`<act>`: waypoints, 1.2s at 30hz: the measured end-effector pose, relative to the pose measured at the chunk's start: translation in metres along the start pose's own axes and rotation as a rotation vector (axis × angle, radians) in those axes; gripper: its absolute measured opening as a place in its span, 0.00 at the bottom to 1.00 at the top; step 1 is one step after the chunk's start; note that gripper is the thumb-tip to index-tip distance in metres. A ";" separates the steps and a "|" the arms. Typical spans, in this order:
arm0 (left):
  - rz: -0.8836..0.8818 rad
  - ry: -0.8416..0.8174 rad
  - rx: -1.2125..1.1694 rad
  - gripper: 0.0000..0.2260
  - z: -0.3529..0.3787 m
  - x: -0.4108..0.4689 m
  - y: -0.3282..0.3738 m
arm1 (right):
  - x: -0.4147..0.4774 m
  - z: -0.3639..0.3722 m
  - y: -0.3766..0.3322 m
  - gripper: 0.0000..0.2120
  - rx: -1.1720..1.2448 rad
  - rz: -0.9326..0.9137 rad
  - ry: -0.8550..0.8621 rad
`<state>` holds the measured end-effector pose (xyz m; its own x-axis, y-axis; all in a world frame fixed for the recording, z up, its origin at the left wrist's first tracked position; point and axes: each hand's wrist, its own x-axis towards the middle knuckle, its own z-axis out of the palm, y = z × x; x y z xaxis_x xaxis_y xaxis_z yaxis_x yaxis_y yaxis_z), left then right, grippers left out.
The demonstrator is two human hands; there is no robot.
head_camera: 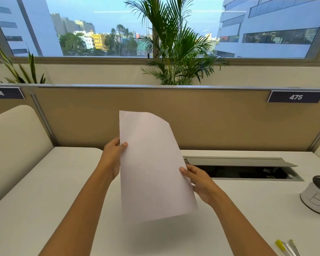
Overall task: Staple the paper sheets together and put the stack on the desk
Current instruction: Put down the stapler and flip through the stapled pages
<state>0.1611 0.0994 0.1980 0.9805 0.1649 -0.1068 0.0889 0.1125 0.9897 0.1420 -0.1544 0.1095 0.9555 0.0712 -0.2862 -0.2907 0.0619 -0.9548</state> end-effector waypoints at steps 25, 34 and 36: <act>-0.335 0.163 0.476 0.21 -0.057 0.076 -0.145 | 0.073 0.069 0.062 0.18 -0.282 0.028 0.297; -0.264 0.348 0.466 0.15 -0.055 0.080 -0.155 | 0.096 0.084 0.074 0.19 -0.467 -0.049 0.390; -0.241 0.372 0.475 0.15 -0.056 0.082 -0.160 | 0.099 0.085 0.078 0.20 -0.510 -0.065 0.395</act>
<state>0.2173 0.1498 0.0257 0.8048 0.5275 -0.2723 0.4499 -0.2428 0.8594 0.2093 -0.0578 0.0141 0.9453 -0.2941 -0.1412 -0.2637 -0.4338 -0.8615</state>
